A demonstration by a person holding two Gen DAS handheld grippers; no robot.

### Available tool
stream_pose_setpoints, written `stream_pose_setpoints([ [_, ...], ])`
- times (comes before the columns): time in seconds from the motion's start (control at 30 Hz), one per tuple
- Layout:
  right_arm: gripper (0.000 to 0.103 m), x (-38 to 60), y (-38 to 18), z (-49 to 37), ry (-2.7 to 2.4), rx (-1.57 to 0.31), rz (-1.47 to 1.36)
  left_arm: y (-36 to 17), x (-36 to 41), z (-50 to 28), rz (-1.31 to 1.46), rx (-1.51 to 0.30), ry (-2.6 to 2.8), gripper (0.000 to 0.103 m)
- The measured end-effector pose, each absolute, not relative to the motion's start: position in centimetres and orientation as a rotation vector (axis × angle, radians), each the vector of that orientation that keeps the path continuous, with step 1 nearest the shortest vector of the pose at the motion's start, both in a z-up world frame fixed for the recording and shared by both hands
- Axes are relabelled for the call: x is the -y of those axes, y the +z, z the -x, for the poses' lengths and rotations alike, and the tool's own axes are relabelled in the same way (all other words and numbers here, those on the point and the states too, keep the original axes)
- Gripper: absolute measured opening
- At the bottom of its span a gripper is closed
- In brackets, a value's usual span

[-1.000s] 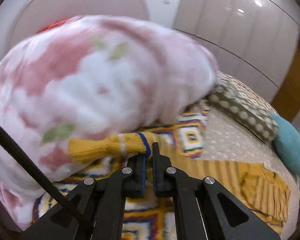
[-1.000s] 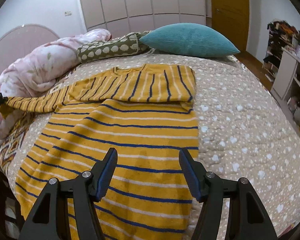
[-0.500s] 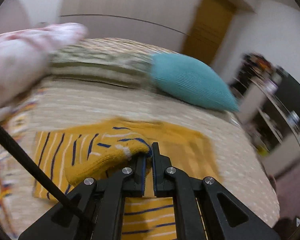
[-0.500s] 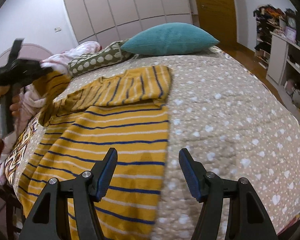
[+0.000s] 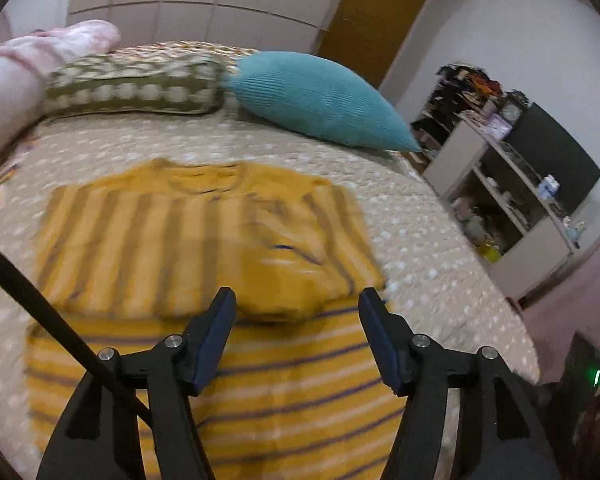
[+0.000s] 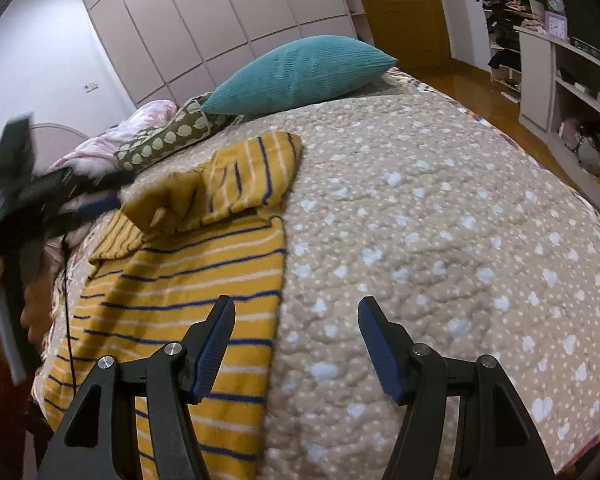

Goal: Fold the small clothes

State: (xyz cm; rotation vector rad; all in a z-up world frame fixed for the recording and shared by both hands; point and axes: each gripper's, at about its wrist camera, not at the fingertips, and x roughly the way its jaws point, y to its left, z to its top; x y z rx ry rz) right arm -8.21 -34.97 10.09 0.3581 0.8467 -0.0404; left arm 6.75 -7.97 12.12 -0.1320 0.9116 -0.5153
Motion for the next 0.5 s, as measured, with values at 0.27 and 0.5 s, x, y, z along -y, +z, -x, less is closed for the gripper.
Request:
stream_pose_setpoints([
  [0.27,0.069,30.4,11.8,3.3,0.067,-0.822,-0.27,12.2,-5.1,-0.1,0.226,-0.861,-0.234,0.066],
  [0.5,0.069,28.5,9.8,-4.9,0.137,-0.902,-0.384,11.2,-10.6,4.1,0.282,-0.823,-0.085,0.066],
])
